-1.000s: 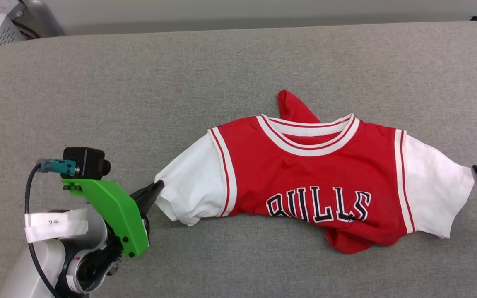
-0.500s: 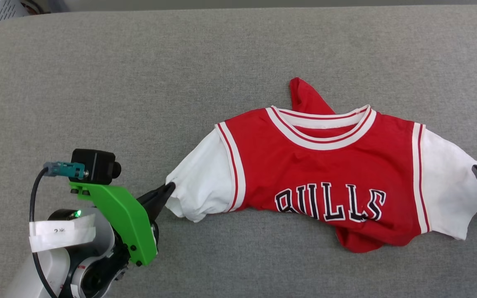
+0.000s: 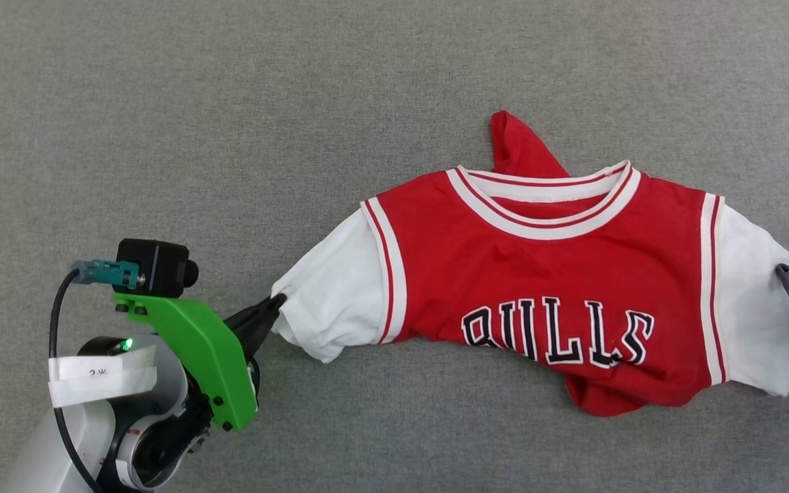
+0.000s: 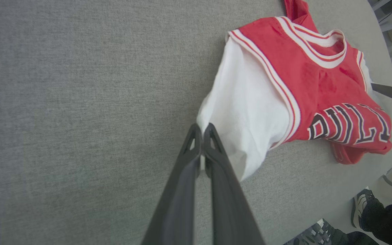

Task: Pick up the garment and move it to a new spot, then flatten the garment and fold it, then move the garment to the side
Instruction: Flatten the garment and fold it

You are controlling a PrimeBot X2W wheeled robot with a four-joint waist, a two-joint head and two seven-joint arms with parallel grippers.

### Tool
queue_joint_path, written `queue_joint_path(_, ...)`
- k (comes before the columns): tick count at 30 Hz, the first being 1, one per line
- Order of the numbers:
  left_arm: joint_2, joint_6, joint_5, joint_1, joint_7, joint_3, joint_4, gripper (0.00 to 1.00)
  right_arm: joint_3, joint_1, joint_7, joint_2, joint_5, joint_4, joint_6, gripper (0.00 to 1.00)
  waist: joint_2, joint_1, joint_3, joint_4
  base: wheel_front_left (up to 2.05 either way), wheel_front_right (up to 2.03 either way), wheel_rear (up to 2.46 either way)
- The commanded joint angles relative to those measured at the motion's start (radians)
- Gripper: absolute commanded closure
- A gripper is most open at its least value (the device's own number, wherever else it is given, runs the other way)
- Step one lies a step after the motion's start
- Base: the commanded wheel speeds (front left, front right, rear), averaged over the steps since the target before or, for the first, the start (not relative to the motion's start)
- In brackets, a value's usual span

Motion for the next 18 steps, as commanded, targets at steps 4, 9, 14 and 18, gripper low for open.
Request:
queue_joint_path(4,0.006,-0.008,0.007,-0.023,-0.009,0.006,0.014,1.00,0.036,-0.003,-0.023,0.006,0.018,0.058,0.001,1.00,0.0000,0.0000,-0.014,0.000,0.00,0.00,0.00)
queue_joint_path(9,0.001,-0.012,0.004,-0.021,-0.031,0.015,0.033,1.00,0.040,-0.007,-0.080,-0.013,0.031,0.068,0.001,1.00,0.0000,0.0000,-0.061,-0.004,0.00,0.00,0.00)
queue_joint_path(14,-0.004,-0.024,0.008,-0.022,-0.076,0.031,0.052,1.00,0.066,-0.010,-0.136,-0.058,0.061,0.023,0.001,1.00,0.0000,0.0000,-0.133,-0.009,0.00,0.00,0.00)
queue_joint_path(18,-0.009,-0.030,0.015,-0.031,-0.118,0.049,0.059,1.00,0.092,-0.003,-0.176,-0.112,0.089,-0.039,0.001,1.00,0.0000,0.0000,-0.188,-0.009,0.00,0.00,0.00)
